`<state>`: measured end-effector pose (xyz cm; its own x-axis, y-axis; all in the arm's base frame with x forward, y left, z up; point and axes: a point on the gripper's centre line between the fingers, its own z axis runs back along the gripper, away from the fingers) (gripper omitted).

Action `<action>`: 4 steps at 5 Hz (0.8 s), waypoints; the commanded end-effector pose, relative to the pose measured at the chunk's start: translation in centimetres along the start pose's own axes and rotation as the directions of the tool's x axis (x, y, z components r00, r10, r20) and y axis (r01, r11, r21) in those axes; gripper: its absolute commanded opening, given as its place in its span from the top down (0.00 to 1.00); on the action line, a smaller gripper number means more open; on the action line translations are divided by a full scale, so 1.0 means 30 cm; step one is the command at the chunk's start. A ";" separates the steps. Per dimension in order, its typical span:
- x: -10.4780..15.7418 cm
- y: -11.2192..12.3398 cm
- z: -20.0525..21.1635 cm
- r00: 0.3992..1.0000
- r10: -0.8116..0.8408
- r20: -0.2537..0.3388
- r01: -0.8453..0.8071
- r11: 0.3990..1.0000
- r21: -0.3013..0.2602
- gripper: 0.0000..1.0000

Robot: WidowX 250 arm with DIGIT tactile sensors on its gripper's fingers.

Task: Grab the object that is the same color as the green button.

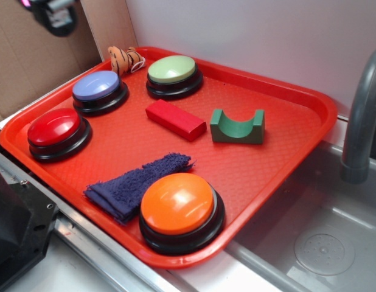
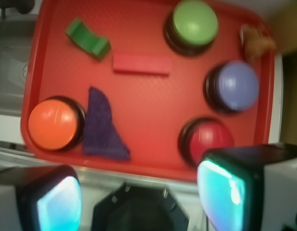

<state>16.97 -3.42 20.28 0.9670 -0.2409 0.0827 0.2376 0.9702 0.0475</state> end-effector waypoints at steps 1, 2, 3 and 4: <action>0.212 -0.035 -0.117 0.975 -0.192 0.116 0.182 0.979 0.094 0.00; 0.287 -0.054 -0.211 0.955 -0.274 0.112 0.265 0.961 0.084 0.00; 0.349 -0.079 -0.326 0.943 -0.314 0.108 0.302 0.947 0.109 0.00; 0.384 -0.098 -0.424 0.917 -0.387 0.097 0.383 0.922 0.062 0.00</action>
<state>27.97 -8.10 6.90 0.7909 -0.6041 0.0979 0.5929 0.7960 0.1217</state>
